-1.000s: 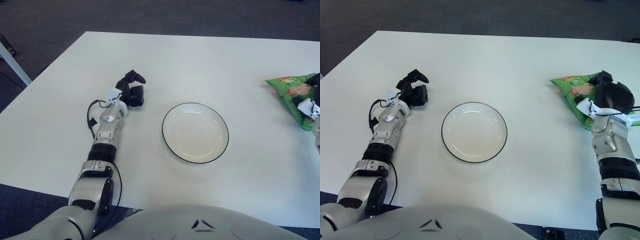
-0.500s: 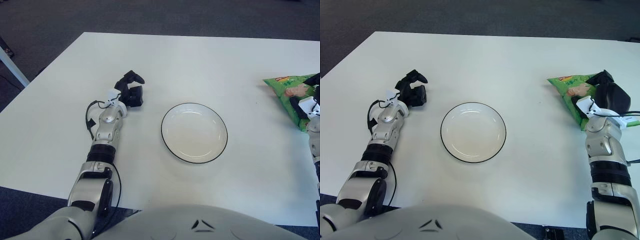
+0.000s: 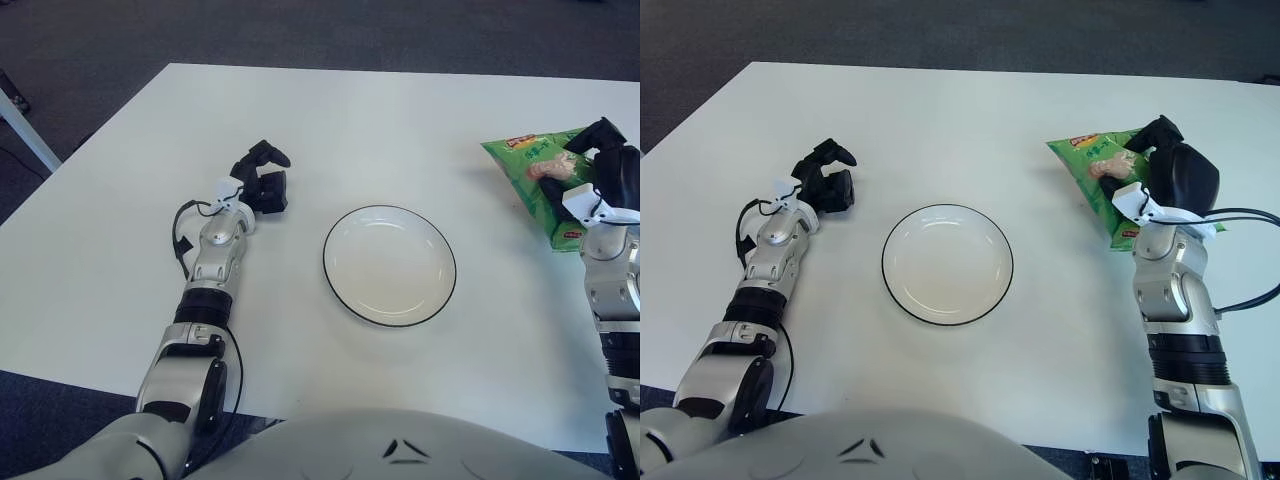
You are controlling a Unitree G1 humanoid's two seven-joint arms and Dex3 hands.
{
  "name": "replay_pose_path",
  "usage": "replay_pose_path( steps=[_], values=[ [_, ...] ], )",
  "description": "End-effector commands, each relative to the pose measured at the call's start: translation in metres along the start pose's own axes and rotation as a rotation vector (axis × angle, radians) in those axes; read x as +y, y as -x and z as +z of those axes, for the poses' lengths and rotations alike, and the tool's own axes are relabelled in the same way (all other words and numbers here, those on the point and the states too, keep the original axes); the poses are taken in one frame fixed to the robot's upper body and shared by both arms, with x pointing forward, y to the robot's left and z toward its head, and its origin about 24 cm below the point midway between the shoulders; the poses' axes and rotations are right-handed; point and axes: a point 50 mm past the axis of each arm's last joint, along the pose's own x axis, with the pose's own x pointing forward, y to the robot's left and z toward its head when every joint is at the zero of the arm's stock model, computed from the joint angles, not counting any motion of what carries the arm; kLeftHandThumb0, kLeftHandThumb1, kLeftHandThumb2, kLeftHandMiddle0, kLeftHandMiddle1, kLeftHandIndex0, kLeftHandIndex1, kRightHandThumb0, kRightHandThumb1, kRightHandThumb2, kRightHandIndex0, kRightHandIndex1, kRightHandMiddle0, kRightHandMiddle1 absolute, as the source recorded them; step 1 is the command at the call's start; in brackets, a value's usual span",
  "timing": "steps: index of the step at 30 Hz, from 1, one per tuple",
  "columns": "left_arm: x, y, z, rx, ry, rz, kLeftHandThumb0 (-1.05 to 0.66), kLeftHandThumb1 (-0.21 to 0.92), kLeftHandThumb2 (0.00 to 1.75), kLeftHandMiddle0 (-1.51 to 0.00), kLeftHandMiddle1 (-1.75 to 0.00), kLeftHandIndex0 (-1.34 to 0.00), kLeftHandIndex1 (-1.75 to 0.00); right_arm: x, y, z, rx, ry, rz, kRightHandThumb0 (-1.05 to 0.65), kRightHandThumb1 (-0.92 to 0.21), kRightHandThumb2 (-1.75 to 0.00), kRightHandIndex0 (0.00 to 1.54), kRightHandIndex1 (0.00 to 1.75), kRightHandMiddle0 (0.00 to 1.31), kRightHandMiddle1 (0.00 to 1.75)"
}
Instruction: Put the snack into the plate.
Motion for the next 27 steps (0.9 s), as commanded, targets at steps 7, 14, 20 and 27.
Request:
replay_pose_path(
  steps=[7, 14, 20, 27],
  values=[
    [0.0, 0.015, -0.029, 0.128, 0.013, 0.013, -0.46, 0.37, 1.25, -1.18, -1.75, -0.57, -1.75, -0.009, -0.014, 0.042, -0.141, -0.07, -0.011, 0.0, -0.08, -1.6, 0.77, 1.74, 0.58, 1.75],
    [-0.001, 0.016, -0.03, 0.129, 0.012, 0.012, -0.46, 0.37, 1.25, -1.19, -1.75, -0.57, -1.75, -0.018, -0.016, 0.063, -0.218, -0.106, 0.011, 0.0, -0.02, -1.66, 0.81, 1.75, 0.62, 1.75],
    [-0.001, 0.015, -0.03, 0.13, 0.011, 0.011, -0.46, 0.38, 1.24, -1.2, -1.75, -0.57, -1.75, -0.02, -0.017, 0.077, -0.265, -0.138, 0.043, 0.0, -0.06, -1.61, 0.78, 1.74, 0.58, 1.75],
    [-0.003, 0.015, -0.031, 0.128, 0.013, 0.002, -0.46, 0.37, 1.25, -1.21, -1.75, -0.57, -1.75, -0.02, -0.021, 0.105, -0.397, -0.202, 0.04, 0.0, -0.01, -1.67, 0.82, 1.75, 0.62, 1.75]
  ],
)
